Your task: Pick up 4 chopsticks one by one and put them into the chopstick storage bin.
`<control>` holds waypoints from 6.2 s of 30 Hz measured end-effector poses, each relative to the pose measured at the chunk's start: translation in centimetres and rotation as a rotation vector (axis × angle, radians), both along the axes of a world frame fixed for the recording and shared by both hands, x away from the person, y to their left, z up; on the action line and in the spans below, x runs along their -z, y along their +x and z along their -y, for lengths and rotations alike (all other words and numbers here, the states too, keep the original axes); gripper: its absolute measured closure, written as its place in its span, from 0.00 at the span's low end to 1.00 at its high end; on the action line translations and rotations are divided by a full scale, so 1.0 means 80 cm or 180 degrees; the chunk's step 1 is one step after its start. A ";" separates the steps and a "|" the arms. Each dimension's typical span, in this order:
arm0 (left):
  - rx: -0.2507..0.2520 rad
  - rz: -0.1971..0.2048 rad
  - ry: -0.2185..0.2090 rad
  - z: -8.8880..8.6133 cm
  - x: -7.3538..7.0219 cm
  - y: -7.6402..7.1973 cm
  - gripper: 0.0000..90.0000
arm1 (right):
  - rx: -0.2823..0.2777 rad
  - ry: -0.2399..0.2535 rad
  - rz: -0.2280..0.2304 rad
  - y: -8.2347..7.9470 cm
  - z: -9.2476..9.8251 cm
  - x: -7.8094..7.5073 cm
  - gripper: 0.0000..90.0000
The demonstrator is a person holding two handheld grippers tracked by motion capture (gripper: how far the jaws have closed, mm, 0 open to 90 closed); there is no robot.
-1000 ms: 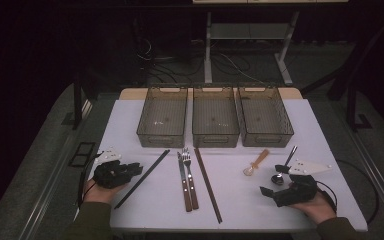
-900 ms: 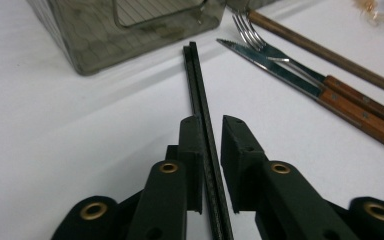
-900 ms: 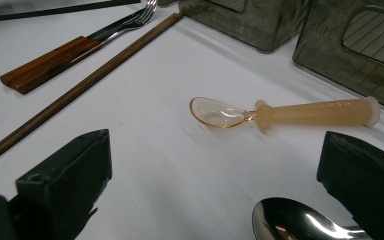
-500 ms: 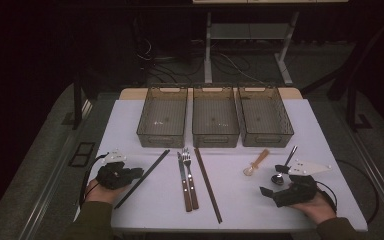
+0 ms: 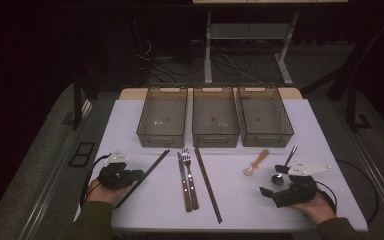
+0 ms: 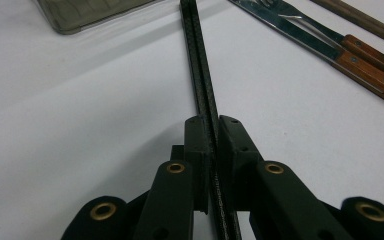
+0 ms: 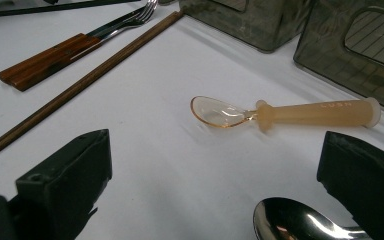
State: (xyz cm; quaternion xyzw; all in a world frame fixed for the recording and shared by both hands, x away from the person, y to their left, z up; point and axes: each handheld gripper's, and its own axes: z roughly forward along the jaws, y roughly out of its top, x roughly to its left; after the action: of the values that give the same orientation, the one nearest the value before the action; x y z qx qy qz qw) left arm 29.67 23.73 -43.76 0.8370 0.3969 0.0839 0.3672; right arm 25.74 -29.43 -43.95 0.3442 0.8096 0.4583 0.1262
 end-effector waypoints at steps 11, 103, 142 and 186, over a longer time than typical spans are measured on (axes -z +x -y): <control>0.0007 -0.0032 0.0076 0.002 0.002 0.001 0.91 | 0.0004 -0.0001 0.0003 0.000 0.000 0.000 0.01; 0.0198 0.0318 -0.0297 0.039 -0.054 0.011 0.95 | 0.0019 0.0002 0.0015 -0.001 -0.001 0.000 0.01; 0.0232 0.0338 -0.0390 0.064 -0.081 0.069 0.95 | 0.0036 0.0023 0.0039 -0.002 0.001 -0.001 0.01; -0.0189 0.0368 -0.0411 0.080 -0.117 0.178 0.95 | 0.0046 0.0058 0.0042 -0.004 0.002 -0.003 0.01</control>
State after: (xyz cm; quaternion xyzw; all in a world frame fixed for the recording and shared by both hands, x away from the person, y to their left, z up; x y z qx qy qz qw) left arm 43.92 17.33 -34.42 0.7932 0.4043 0.1171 0.4400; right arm 25.45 -29.55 -43.75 0.3482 0.8021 0.4670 0.1318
